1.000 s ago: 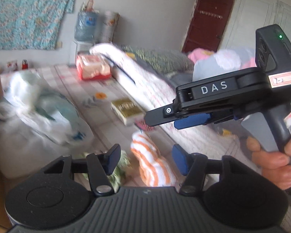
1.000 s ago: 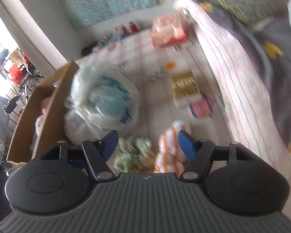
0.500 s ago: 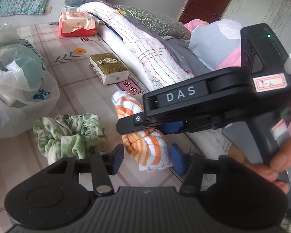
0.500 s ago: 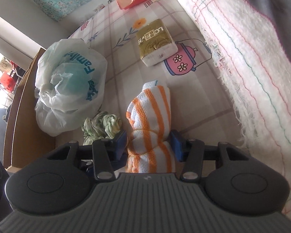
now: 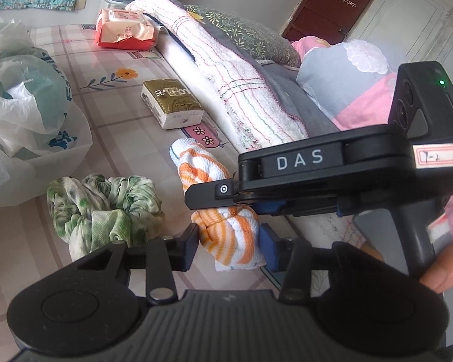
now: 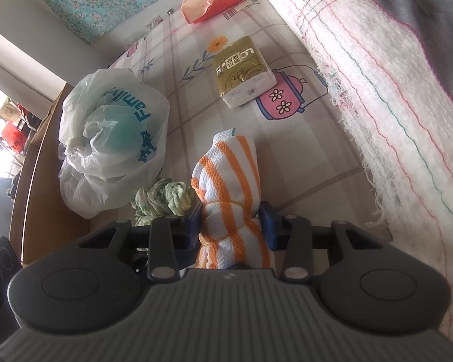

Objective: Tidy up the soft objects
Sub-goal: 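Carry the striped towel into the box with the right tool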

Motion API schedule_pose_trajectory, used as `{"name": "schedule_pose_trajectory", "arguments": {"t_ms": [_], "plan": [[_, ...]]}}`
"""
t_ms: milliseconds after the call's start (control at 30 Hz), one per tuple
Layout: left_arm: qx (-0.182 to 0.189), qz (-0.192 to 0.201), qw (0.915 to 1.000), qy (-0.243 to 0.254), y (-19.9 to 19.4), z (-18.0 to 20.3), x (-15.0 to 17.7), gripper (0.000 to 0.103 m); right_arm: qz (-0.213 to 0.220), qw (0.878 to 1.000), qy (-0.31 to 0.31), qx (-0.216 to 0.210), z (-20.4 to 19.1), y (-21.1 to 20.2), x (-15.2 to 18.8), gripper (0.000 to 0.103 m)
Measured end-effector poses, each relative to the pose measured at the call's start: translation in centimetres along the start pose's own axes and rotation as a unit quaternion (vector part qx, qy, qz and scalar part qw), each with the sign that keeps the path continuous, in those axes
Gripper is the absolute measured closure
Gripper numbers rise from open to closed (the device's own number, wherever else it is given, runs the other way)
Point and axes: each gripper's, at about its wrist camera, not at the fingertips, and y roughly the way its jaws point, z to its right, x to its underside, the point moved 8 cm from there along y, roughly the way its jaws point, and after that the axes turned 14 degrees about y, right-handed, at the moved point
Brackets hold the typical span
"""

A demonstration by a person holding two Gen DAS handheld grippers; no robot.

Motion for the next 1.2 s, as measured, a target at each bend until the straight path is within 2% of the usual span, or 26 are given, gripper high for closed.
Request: {"name": "schedule_pose_trajectory", "arguments": {"t_ms": [167,333,467,633,800,933,1067,1200], "plan": [[0.004,0.025,0.9996,0.014,-1.9,0.9,-1.1,0.059,0.026,1.0,-0.005,-0.012,-1.1,-2.5,0.2,0.064],[-0.014,0.066,0.9969,0.041,-5.3,1.6,-2.9,0.059,0.054,0.997,-0.026,-0.039,-4.0,-5.6,0.0,0.064],[-0.044,0.101,0.9926,0.051,-9.0,0.9,-4.3,0.059,0.068,0.993,-0.06,-0.071,-8.2,-7.4,-0.1,0.064],[-0.107,0.136,0.9837,0.051,-14.7,-1.9,-5.5,0.059,0.061,0.985,-0.108,-0.118,-15.3,-7.4,0.5,0.064],[-0.182,0.15,0.9715,0.029,-21.0,-6.2,-5.5,0.059,0.028,0.973,-0.16,-0.166,-24.2,-5.5,2.6,0.064],[-0.234,0.142,0.9618,-0.003,-26.0,-10.2,-4.4,0.059,-0.027,0.963,-0.187,-0.194,-30.9,-2.7,5.2,0.064],[-0.268,0.121,0.9548,-0.045,-30.4,-14.3,-2.4,0.059,-0.093,0.951,-0.213,-0.203,-37.0,0.8,8.7,0.064],[-0.28,0.085,0.9509,-0.1,-33.3,-18.9,0.5,0.059,-0.154,0.941,-0.235,-0.189,-41.5,4.7,13.3,0.064]]}}
